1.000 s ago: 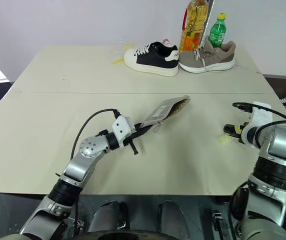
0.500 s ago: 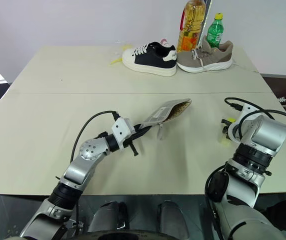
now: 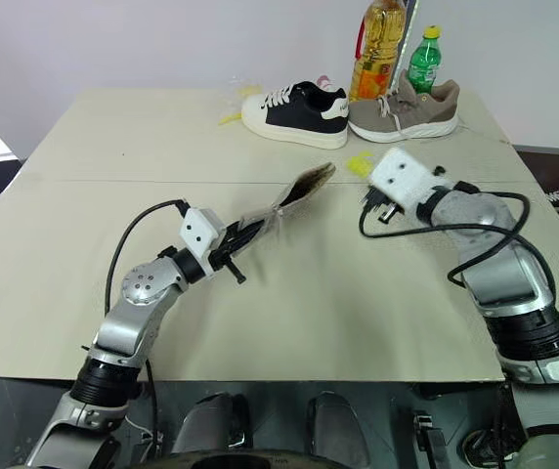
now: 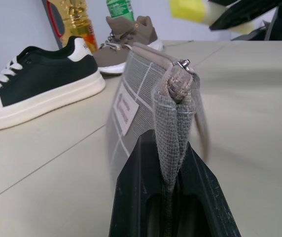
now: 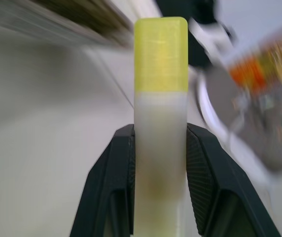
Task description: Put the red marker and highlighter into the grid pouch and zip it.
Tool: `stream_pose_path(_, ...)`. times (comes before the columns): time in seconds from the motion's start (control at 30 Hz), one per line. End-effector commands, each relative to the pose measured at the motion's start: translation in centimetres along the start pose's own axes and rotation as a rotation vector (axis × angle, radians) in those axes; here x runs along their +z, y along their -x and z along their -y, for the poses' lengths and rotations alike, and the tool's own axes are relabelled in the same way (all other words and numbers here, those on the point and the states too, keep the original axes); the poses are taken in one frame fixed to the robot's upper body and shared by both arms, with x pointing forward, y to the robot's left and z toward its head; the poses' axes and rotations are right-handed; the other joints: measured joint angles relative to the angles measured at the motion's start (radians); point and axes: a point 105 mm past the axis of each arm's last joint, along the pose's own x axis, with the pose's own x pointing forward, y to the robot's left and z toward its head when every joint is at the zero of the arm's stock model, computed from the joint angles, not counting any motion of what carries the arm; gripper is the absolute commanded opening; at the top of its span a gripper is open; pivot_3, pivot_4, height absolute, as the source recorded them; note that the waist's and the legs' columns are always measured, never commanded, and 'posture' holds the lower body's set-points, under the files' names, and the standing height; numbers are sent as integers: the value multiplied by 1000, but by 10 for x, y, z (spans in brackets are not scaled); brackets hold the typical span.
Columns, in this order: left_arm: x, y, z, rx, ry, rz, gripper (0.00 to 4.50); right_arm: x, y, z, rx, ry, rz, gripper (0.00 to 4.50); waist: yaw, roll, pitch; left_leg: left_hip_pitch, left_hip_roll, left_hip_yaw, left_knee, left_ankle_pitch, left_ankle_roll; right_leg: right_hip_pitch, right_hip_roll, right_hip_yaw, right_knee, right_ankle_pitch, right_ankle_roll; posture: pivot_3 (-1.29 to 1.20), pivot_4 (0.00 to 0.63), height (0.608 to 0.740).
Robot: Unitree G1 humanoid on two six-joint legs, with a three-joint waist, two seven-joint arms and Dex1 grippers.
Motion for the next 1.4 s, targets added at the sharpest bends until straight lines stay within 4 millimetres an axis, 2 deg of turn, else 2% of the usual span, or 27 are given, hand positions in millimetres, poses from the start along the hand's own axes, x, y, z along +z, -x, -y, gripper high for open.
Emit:
stream_pose_path(0.03,17,2,0,3,-27,49,0,15,-2,-3,47,182,75,846,2,-1,1,0,0,0,0,0,0,0,0,0,0,0,0,0,150,713)
stream_pose_path(0.13,18,2,4,-10,-33,41,0,14,-6,-6,74,284,83,846,3,-1,1,0,0,0,0,0,0,0,0,0,0,0,0,0,150,713)
stream_pose_path(0.33,16,6,11,-50,-36,16,0,17,-10,-5,77,374,102,846,1,-1,1,0,0,0,1,0,0,0,0,0,0,0,0,0,150,713)
stream_pose_path(0.6,9,8,14,-70,-43,-11,0,15,-7,8,46,416,86,846,2,-1,1,0,0,0,1,0,-1,0,0,0,0,0,0,0,150,713)
stream_pose_path(0.73,9,7,16,-80,-41,-11,0,16,-7,8,48,429,86,846,2,-1,1,0,0,0,1,0,-1,0,0,0,0,0,0,0,150,713)
stream_pose_path(1.0,11,6,19,-101,-44,-4,0,17,-8,-3,95,524,98,846,2,-1,1,0,0,0,1,0,-1,0,0,0,0,0,0,0,150,713)
stream_pose_path(1.27,10,11,35,-214,-69,-42,0,27,-7,-23,151,699,191,846,2,-1,1,1,0,1,1,4,-7,0,0,0,0,0,0,0,150,713)
stream_pose_path(1.4,12,13,36,-231,-78,-43,0,35,-1,-38,209,828,272,846,2,-1,1,1,0,1,1,4,-7,0,0,0,0,0,0,0,150,713)
